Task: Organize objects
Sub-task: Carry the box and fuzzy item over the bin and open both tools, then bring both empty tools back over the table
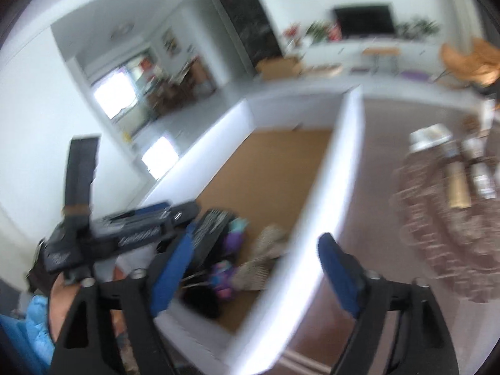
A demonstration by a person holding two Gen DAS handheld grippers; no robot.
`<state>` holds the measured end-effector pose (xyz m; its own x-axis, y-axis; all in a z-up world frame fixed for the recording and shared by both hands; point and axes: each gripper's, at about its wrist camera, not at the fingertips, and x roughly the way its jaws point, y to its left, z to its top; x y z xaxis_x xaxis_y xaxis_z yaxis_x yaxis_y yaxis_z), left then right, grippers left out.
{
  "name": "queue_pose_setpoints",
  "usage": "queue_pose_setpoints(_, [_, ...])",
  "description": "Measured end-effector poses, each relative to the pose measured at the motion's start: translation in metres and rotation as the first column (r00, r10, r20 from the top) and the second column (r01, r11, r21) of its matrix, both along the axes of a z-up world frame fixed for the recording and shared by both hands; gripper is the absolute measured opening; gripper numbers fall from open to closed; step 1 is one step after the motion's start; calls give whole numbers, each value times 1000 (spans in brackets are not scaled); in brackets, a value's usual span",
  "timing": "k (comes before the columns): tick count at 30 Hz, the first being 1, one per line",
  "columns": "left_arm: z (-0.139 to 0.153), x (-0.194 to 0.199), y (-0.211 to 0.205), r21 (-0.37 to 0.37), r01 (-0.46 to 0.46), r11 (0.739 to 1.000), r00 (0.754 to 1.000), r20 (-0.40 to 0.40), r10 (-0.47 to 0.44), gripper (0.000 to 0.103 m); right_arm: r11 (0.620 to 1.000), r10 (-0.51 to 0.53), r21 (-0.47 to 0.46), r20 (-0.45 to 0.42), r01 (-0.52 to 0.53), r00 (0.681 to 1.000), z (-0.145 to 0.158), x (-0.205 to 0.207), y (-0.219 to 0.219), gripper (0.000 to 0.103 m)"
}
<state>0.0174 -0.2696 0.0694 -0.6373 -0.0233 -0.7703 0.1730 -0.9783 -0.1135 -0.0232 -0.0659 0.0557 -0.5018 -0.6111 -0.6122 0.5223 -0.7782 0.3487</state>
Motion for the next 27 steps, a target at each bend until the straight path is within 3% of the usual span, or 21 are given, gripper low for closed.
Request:
queue_pose_setpoints(3, [14,6,54,7,138,990,989,-48,-138,73,989,-144,33,-63,146,988,-3,4,56,99])
queue_pose_setpoints(5, [20,13,99,13,238,971,969,-71,-237,79,970,-214,102,-73,221,974,-16,-1,82,99])
queue_pose_setpoints(9, [12,5,183,40,410,911,912,-41,-409,85,887,-399,230,-54,400,915,-59,-9,161,99])
queue_pose_setpoints(12, [-17,-6,234,68,483,873,874,17,-485,85,814,-513,296,-38,500,858,-86,-15,207,99])
queue_pose_setpoints(14, [-38,-18,258,26,485,874,873,38,-486,85,781,-560,319,-25,537,828,-96,-25,227,99])
queue_pose_setpoints(17, [-67,-37,276,-45,453,890,891,56,-451,85,725,-646,319,10,610,763,-102,-29,254,99])
queue_pose_setpoints(21, [-91,-65,284,-24,403,915,912,91,-399,85,655,-701,356,-40,666,712,-104,-31,271,99])
queue_pose_setpoints(24, [-106,-83,293,-42,396,917,914,121,-388,86,640,-717,371,-27,673,697,-108,-34,277,99])
queue_pose_setpoints(25, [-106,-86,299,-88,395,915,916,110,-385,87,636,-722,375,-22,675,692,-108,-35,278,99])
queue_pose_setpoints(27, [-109,-92,304,-101,403,910,913,115,-391,98,627,-734,372,-12,684,679,-110,-37,282,99])
